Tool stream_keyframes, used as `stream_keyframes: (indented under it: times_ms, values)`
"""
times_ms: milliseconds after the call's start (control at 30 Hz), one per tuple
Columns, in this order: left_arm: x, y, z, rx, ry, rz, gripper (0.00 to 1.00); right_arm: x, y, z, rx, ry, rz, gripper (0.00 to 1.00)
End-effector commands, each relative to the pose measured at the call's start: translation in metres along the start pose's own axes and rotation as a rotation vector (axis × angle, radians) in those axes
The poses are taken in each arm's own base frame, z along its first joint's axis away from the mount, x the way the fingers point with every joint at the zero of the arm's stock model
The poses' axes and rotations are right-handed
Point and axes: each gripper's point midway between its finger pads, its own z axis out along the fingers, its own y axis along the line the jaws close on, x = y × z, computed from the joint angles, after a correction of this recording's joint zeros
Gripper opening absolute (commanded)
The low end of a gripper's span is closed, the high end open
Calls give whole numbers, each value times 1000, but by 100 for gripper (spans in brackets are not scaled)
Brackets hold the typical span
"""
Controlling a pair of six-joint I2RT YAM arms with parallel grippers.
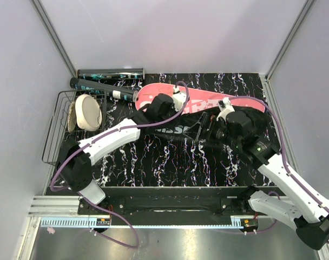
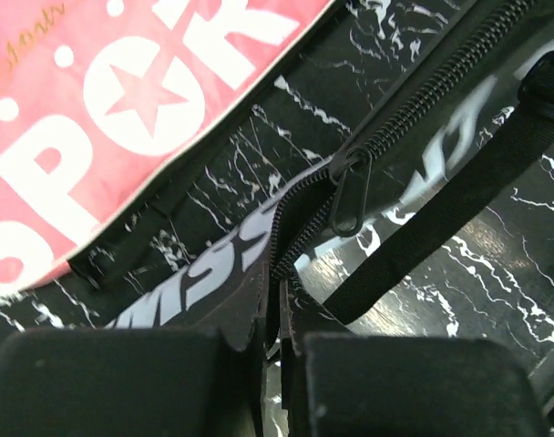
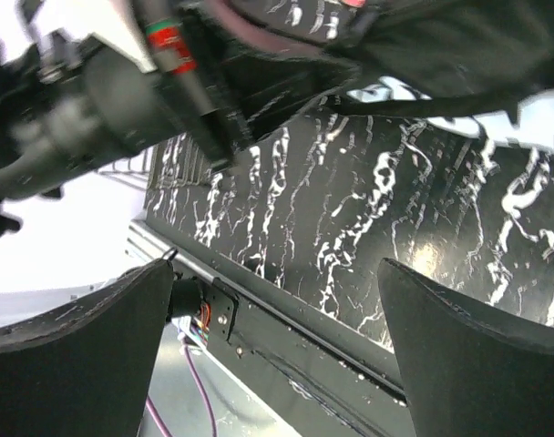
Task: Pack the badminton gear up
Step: Zip the racket bag at the center of the board.
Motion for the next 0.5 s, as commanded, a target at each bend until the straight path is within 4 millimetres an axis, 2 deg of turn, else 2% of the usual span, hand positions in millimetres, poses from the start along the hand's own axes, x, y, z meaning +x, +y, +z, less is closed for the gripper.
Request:
stream_keyframes:
  times_ms: [0, 33, 133, 267, 400, 433, 467]
  values:
    - [-13, 4, -15, -107, -75, -166, 0, -30, -13, -9, 48, -243, 226, 92]
    - [-12, -1, -16, -104, -88, -160, 0, -24, -27, -5, 79, -252, 250, 89]
    - [-9, -6, -23, -105, -120, -138, 0, -26, -43, 2, 124, -291, 311, 77]
    - [-1, -16, -24, -71, -97, -136, 0, -29, -55, 18, 153, -274, 368, 74]
    - [3, -21, -22, -52, -79, -151, 0, -25, -83, 26, 203, -289, 390, 78]
    - [3, -22, -21, -47, -80, -151, 0, -30, -91, 26, 211, -308, 399, 78]
    - [4, -23, -20, -43, -78, -150, 0, -35, -88, 28, 178, -310, 382, 76]
